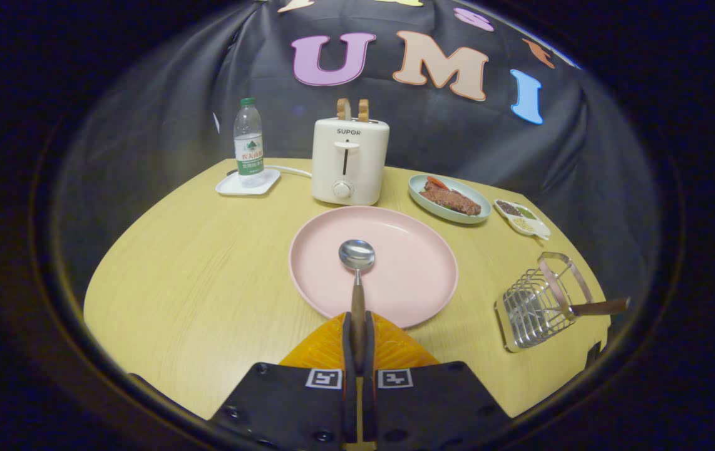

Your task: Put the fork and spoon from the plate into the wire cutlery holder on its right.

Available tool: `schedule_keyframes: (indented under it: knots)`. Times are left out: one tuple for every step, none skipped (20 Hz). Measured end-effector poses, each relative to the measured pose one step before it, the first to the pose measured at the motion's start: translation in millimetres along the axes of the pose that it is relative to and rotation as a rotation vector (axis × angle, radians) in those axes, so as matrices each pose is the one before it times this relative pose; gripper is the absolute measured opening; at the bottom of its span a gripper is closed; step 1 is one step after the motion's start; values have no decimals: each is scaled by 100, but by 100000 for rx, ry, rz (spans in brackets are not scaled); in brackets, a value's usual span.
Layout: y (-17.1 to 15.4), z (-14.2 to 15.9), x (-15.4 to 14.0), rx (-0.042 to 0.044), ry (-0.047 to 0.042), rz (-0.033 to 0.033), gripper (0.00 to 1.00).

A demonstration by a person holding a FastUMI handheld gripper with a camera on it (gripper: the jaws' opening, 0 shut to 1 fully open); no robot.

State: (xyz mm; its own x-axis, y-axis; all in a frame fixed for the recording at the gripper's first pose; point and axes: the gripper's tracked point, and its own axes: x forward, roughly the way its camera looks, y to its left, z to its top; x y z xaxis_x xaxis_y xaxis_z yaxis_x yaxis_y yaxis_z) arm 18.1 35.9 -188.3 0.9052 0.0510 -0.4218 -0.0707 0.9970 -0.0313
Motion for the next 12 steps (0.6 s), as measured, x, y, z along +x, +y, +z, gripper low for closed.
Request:
schedule_keyframes:
  knots:
    - [-95,538,-400,-751,-191,-505,7]
    - [-85,489,-316,-799,112,-794,7]
    - [-144,632,-349,-677,296,-863,7]
    - [-277,401,-370,-463,785,-1147,7]
    - [-362,501,-438,-554,932,-1435,7]
    - [-515,368,-428,-376,1124,-1957,7]
    - [-702,400,-594,-88,1215,-2407,7]
    - [-761,440,-435,303,1032,-2150,7]
    - [-663,514,-570,979,926,-1732,7]
    - [-613,441,-482,1633,988,-1398,7]
    - [-797,558,-542,2060,1082,-1674,7]
    - [-886,431,-518,2155,1126,-1932,7]
